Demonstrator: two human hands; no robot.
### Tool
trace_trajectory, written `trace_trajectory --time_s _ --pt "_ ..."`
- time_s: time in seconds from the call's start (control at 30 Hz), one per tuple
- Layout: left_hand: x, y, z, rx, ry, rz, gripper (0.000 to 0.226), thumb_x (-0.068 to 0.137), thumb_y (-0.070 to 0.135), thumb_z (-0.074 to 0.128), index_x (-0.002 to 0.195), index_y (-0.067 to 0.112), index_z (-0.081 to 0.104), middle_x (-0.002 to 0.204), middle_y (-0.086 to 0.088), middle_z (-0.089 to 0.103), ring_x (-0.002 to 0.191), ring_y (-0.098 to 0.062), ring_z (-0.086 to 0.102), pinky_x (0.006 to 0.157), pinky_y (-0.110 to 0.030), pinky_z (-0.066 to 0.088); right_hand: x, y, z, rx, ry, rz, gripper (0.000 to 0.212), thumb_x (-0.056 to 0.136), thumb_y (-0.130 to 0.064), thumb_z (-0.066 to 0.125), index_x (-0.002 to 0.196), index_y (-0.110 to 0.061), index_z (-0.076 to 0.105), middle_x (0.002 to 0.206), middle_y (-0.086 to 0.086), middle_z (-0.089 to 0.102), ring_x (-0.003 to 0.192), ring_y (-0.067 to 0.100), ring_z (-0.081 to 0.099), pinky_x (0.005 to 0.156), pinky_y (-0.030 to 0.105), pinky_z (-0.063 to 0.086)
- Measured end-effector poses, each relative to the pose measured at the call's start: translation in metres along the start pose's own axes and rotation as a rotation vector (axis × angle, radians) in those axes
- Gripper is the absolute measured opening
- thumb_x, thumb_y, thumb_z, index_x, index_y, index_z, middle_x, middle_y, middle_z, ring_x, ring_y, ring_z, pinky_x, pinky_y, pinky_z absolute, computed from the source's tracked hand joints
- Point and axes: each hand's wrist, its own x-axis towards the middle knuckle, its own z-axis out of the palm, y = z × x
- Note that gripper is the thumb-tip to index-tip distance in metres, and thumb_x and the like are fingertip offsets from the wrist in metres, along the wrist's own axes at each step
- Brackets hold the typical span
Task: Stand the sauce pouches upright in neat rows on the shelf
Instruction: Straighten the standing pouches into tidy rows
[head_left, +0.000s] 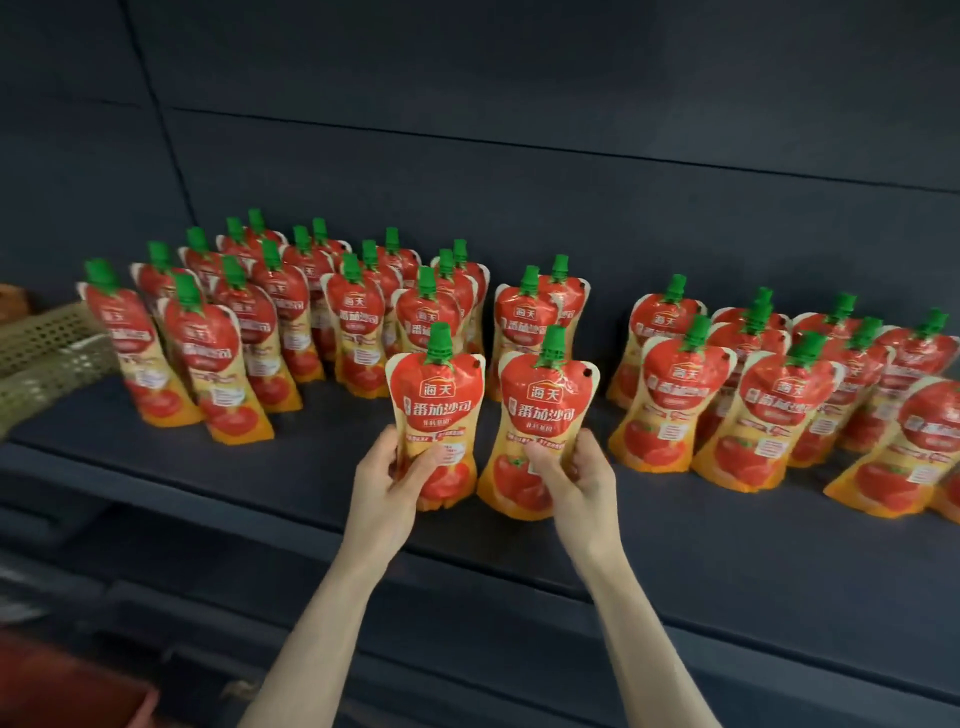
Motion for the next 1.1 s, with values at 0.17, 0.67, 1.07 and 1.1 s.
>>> trace_trajectory --time_s 0.17,0.67,1.07,1.1 --pt "0.035 -0.007 -0.069 0.045 -0.03 0.031 0.023 0.087 0.02 0.061 0.105 0.033 0.056 0.106 0.01 0.066 0.099 -0.002 0.063 0.077 -0.017 0.052 0.015 0.014 0.078 -0.012 0.035 -0.034 0.013 0.088 -0.016 0.062 0.1 -0.017 0.059 0.095 -0.004 0.07 0.089 0.008 0.067 0.073 0.02 0.053" --pt "0.108 -0.044 -0.13 0.291 -0.254 0.025 0.057 0.08 0.025 0.071 0.127 0.024 0.039 0.122 0.006 0.05 0.113 -0.004 0.05 0.09 -0.017 0.043 0.042 0.042 0.154 -0.199 0.15 -0.033 0.039 0.084 -0.027 0.067 0.119 -0.032 0.051 0.122 0.005 0.056 0.114 0.014 0.057 0.09 0.031 0.05" --pt "0.111 -0.047 -0.128 0.378 -0.058 0.095 0.059 0.081 0.021 0.069 0.131 0.012 0.038 0.129 -0.005 0.054 0.121 -0.019 0.051 0.096 -0.031 0.045 0.045 0.045 0.155 -0.348 0.161 -0.025 0.039 0.086 -0.011 0.065 0.118 -0.018 0.044 0.104 -0.018 0.058 0.094 -0.006 0.057 0.072 0.001 0.044" --pt "0.111 -0.047 -0.127 0.397 -0.046 0.091 0.062 0.081 0.022 0.07 0.133 0.012 0.037 0.13 -0.005 0.053 0.122 -0.019 0.05 0.098 -0.033 0.045 0.045 0.045 0.156 -0.358 0.147 -0.02 0.04 0.086 -0.011 0.065 0.118 -0.019 0.043 0.105 -0.017 0.058 0.095 -0.006 0.057 0.073 0.002 0.045"
